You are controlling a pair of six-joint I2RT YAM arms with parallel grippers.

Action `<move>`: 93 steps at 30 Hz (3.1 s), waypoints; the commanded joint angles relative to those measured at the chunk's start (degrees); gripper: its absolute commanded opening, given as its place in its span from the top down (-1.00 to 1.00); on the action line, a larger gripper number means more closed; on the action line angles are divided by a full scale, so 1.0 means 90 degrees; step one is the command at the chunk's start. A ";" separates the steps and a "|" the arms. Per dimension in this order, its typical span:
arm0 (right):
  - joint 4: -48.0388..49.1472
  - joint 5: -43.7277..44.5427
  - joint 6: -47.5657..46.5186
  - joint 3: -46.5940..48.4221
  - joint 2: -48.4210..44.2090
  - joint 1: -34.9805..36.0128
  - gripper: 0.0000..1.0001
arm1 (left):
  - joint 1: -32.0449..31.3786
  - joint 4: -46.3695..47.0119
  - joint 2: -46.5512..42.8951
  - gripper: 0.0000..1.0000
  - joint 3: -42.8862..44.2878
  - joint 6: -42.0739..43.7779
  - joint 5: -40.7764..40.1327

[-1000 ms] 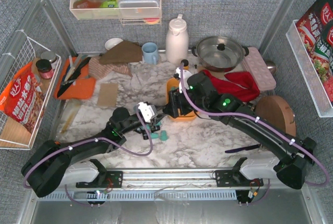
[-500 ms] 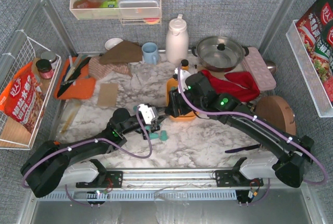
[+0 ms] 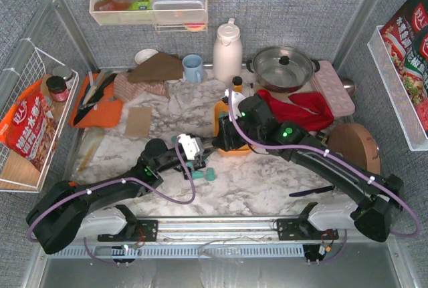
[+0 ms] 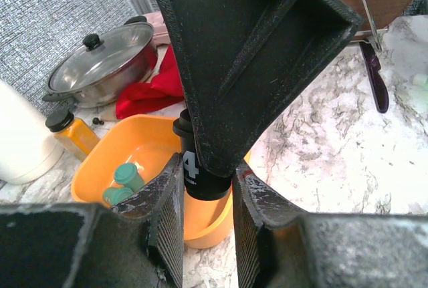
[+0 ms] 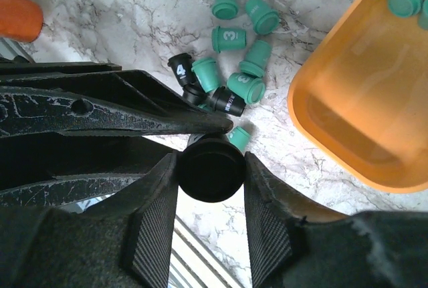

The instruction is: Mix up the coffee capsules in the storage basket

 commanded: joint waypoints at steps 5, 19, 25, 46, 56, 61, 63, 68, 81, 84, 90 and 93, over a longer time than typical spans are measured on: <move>0.0206 0.0098 0.0057 -0.0044 -0.0088 -0.0004 0.57 | -0.0022 0.0125 0.0007 -0.94 0.0094 -0.0056 0.0125; -0.0627 0.2114 -0.0997 0.0359 0.0178 -0.0104 0.72 | -0.0018 -0.0938 -0.1231 -0.98 -0.0305 -0.0228 -0.1370; -0.0515 0.2398 -0.1591 0.0757 0.1077 -0.0652 0.72 | -0.0017 -0.3540 -0.2309 -0.98 0.0483 -0.1591 -0.3923; 0.0389 0.1634 -0.1289 0.2303 0.4441 -0.2071 0.66 | -0.0017 -0.6975 -0.2909 -0.98 0.1867 -0.1790 -0.5004; 0.0310 0.1752 -0.1238 0.2592 0.4967 -0.2214 0.51 | -0.0018 -0.6987 -0.2855 -0.98 0.1859 -0.1810 -0.4995; 0.0337 0.1743 -0.1180 0.2647 0.5068 -0.2253 0.42 | -0.0017 -0.6980 -0.2808 -0.98 0.1850 -0.1830 -0.4985; 0.0330 0.1700 -0.1142 0.2677 0.5113 -0.2283 0.36 | -0.0018 -0.6984 -0.2790 -0.98 0.1855 -0.1840 -0.4984; 0.0314 0.1605 -0.1098 0.2747 0.5210 -0.2309 0.32 | -0.0017 -0.6985 -0.2780 -0.98 0.1849 -0.1860 -0.4984; 0.0180 0.1547 -0.1036 0.2826 0.5189 -0.2329 0.11 | -0.0023 -0.7012 -0.2803 -0.98 0.1852 -0.1869 -0.4957; 0.0142 0.1562 -0.1066 0.2830 0.5190 -0.2326 0.06 | -0.0018 -0.7026 -0.2803 -0.98 0.1851 -0.1879 -0.4945; 0.0099 0.1558 -0.1081 0.2831 0.5164 -0.2336 -0.02 | -0.0022 -0.7030 -0.2803 -0.98 0.1852 -0.1889 -0.4945; 0.0067 0.1558 -0.1094 0.2842 0.5166 -0.2330 -0.06 | -0.0021 -0.7024 -0.2810 -0.98 0.1851 -0.1889 -0.4936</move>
